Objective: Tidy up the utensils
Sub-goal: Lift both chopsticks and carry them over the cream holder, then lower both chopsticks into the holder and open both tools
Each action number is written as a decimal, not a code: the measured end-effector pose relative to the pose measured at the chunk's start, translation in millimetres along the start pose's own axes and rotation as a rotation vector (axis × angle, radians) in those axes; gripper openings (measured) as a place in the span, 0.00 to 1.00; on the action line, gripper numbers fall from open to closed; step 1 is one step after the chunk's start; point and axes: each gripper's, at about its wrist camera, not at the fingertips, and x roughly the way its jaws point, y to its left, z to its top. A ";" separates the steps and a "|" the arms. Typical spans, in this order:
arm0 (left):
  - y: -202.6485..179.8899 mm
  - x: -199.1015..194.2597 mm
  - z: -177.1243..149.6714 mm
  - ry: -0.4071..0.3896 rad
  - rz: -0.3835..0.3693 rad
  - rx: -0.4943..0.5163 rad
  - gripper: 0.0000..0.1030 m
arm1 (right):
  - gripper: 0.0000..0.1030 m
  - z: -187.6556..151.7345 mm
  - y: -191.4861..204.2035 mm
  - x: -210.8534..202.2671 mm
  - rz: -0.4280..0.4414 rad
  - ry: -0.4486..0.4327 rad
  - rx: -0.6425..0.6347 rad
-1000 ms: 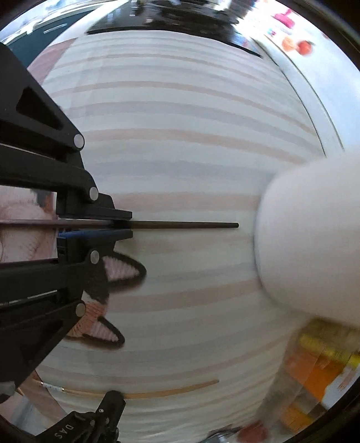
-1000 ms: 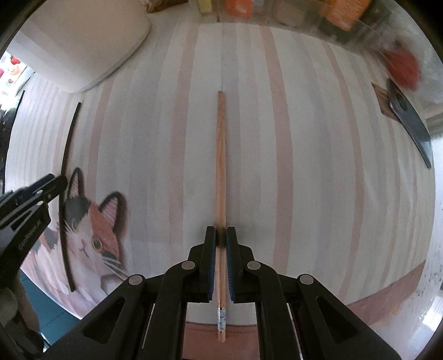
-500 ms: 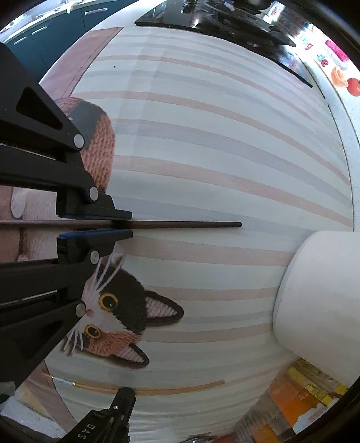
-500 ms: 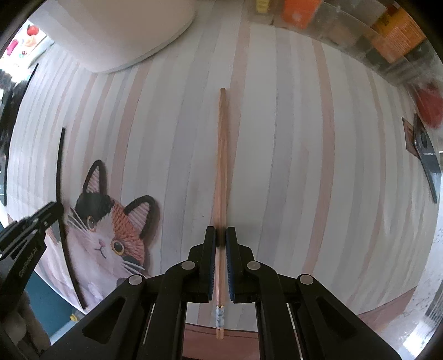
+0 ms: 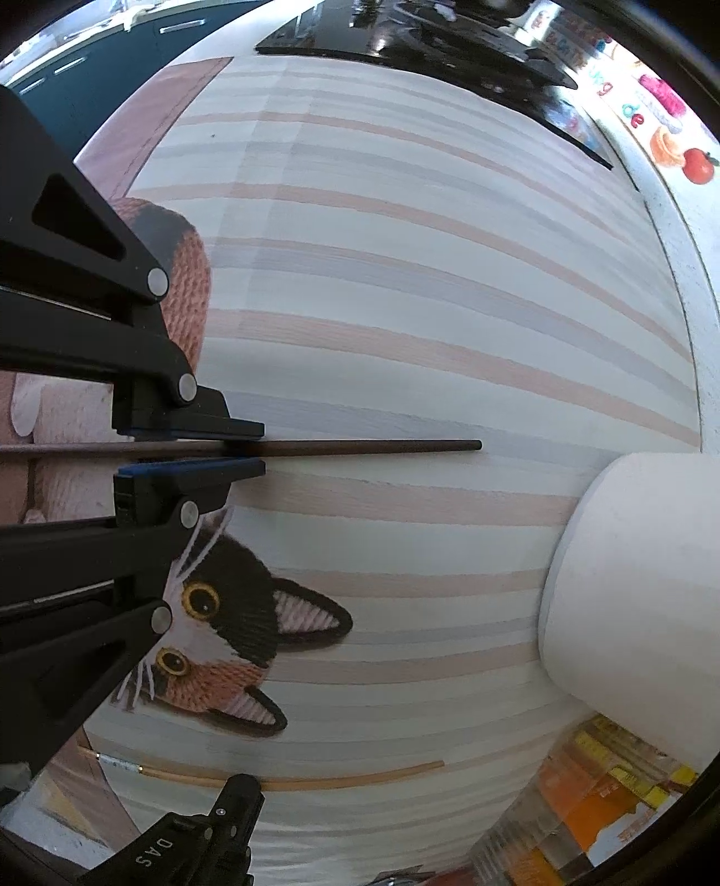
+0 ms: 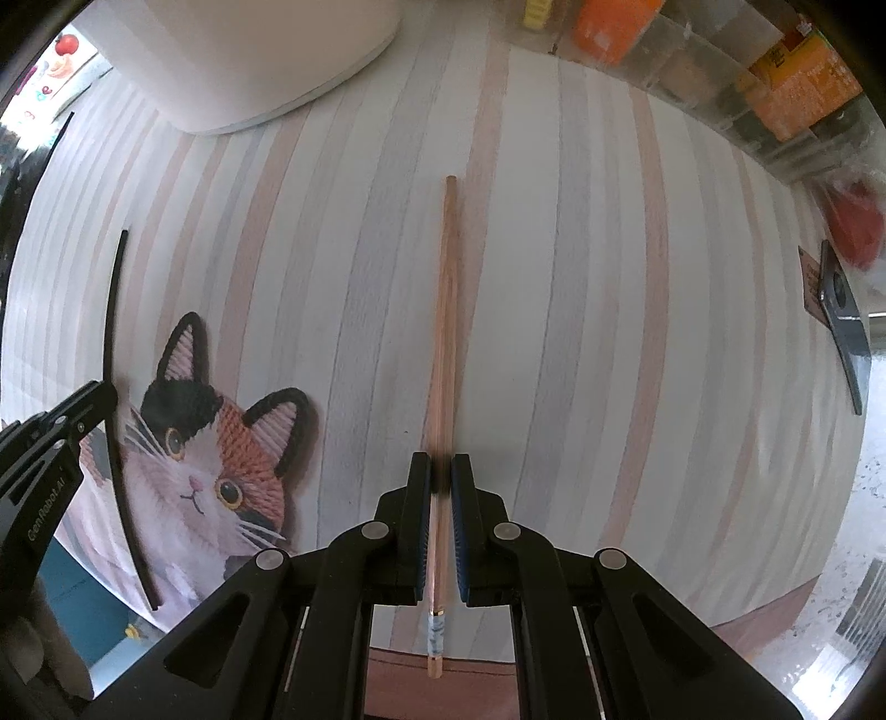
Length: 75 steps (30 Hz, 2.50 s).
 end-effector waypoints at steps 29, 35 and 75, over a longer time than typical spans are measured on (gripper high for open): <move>2.4 -247.2 21.3 -0.613 -0.232 0.005 0.02 | 0.07 -56.6 -28.3 -203.0 0.252 -0.571 0.162; 8.0 -319.3 53.1 -0.769 -0.271 0.020 0.02 | 0.07 -22.7 -27.9 -277.8 0.286 -0.731 0.154; 36.8 -301.2 157.5 -0.719 -0.088 -0.100 1.00 | 0.61 101.5 -3.2 -334.5 0.245 -1.054 0.120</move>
